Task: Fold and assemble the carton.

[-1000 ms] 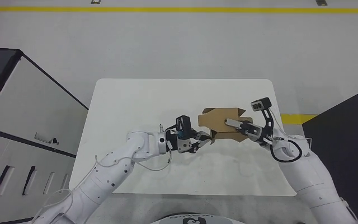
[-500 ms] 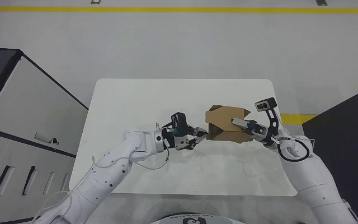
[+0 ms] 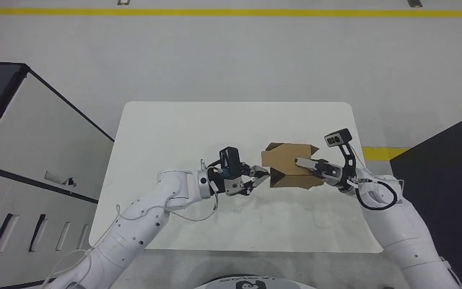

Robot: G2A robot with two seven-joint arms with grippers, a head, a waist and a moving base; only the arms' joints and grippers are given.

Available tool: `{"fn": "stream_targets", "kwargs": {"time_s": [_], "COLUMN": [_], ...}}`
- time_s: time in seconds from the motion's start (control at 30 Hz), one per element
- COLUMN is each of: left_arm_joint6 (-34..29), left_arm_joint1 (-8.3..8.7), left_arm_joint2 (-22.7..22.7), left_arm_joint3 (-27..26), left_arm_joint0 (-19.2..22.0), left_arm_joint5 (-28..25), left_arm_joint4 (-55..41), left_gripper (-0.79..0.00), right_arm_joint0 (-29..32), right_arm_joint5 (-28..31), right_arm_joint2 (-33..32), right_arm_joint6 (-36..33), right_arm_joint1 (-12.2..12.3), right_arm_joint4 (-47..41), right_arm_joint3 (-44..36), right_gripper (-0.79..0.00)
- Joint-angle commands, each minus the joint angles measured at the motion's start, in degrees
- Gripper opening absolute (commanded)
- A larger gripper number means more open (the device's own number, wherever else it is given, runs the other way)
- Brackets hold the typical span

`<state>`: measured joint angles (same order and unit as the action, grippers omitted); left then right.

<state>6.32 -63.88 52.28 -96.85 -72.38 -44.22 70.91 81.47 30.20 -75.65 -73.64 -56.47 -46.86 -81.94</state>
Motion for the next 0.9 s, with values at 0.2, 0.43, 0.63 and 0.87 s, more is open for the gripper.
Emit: {"fn": "stream_targets", "kwargs": {"time_s": [0.2, 0.43, 0.63, 0.87], "left_arm_joint6": [-0.13, -0.21, -0.35, -0.53], "left_arm_joint1": [-0.06, -0.2, -0.41, -0.81], "left_arm_joint2": [0.04, -0.19, -0.69, -1.86], "left_arm_joint3": [-0.1, 0.19, 0.51, 0.68], "left_arm_joint0": [0.11, 0.53, 1.12, 1.95], "left_arm_joint5": [-0.07, -0.27, -0.63, -0.97], "left_arm_joint4": [0.28, 0.27, 0.1, 0.01], "left_gripper": [-0.785, -0.785, -0.785, -0.785], "right_arm_joint0": [-0.09, -0.03, -0.06, -0.53], "right_arm_joint5": [-0.96, -1.95, -2.27, -2.13], "right_arm_joint2": [0.36, 0.44, 0.57, 1.08], "right_arm_joint6": [-1.39, -2.39, -2.7, -2.57], "right_arm_joint1": [-0.16, -0.22, -0.31, -0.56], "right_arm_joint4": [0.17, 0.62, 0.81, 0.93], "right_arm_joint3": [-0.33, -0.96, -1.1, -0.7], "right_gripper": [-0.785, -0.785, -0.785, -0.785]}}
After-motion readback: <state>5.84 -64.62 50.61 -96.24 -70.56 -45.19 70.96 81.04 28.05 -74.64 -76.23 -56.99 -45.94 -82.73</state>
